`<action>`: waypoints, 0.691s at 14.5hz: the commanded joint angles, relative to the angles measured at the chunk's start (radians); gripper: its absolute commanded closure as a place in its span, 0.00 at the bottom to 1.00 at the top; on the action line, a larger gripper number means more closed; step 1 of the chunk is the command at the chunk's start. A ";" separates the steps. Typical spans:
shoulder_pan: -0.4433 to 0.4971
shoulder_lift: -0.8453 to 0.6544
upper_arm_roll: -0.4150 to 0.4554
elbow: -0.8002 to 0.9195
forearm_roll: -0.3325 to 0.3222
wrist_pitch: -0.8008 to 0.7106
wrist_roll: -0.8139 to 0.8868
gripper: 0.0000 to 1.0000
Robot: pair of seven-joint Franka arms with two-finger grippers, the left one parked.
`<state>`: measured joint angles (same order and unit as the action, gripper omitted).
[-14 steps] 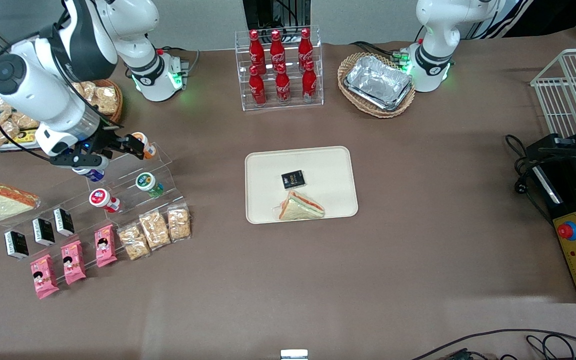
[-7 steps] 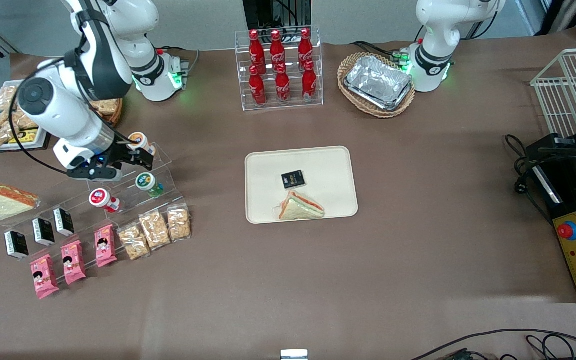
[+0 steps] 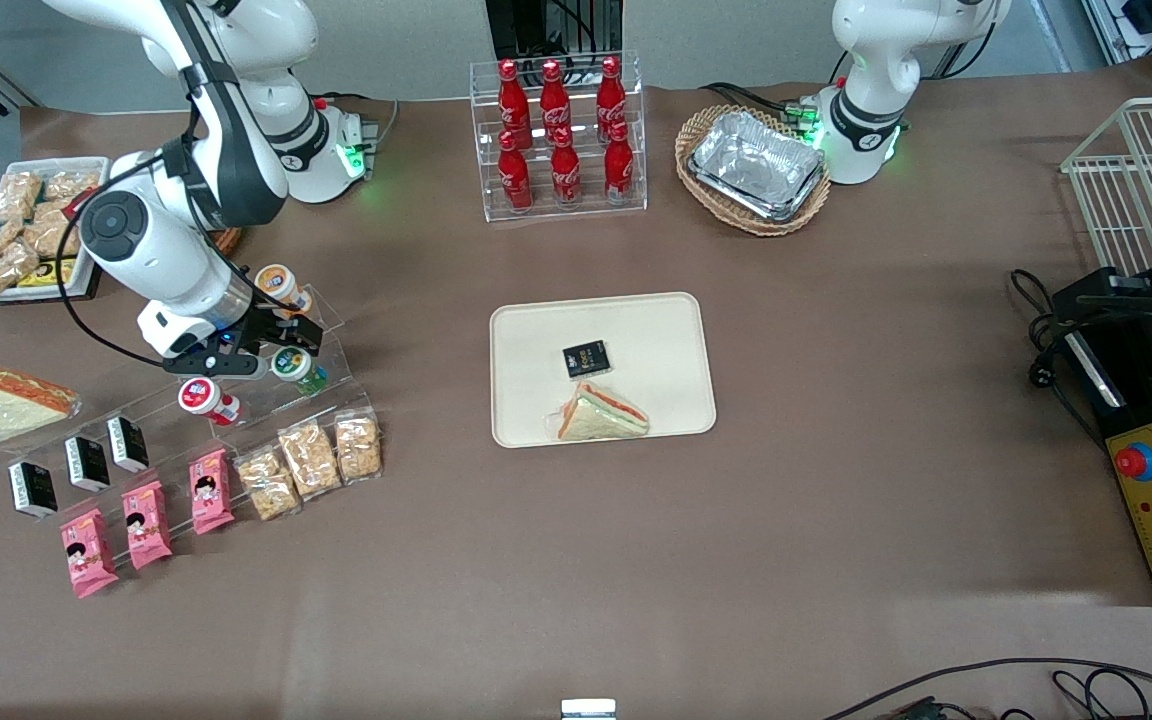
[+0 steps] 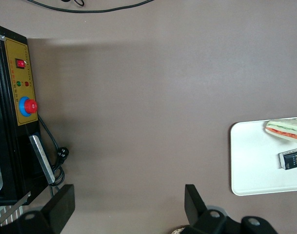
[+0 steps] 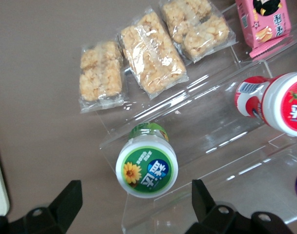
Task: Place green gum on tray
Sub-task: 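Lower the right gripper and close it around the green gum bottle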
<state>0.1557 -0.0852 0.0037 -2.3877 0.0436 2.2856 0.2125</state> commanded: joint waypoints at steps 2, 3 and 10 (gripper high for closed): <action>0.002 0.015 -0.002 -0.030 -0.017 0.061 -0.004 0.00; 0.002 0.024 -0.002 -0.030 -0.017 0.064 -0.010 0.00; -0.002 0.076 -0.005 -0.028 -0.017 0.130 -0.018 0.00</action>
<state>0.1556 -0.0349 0.0025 -2.4125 0.0416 2.3667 0.2039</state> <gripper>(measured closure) 0.000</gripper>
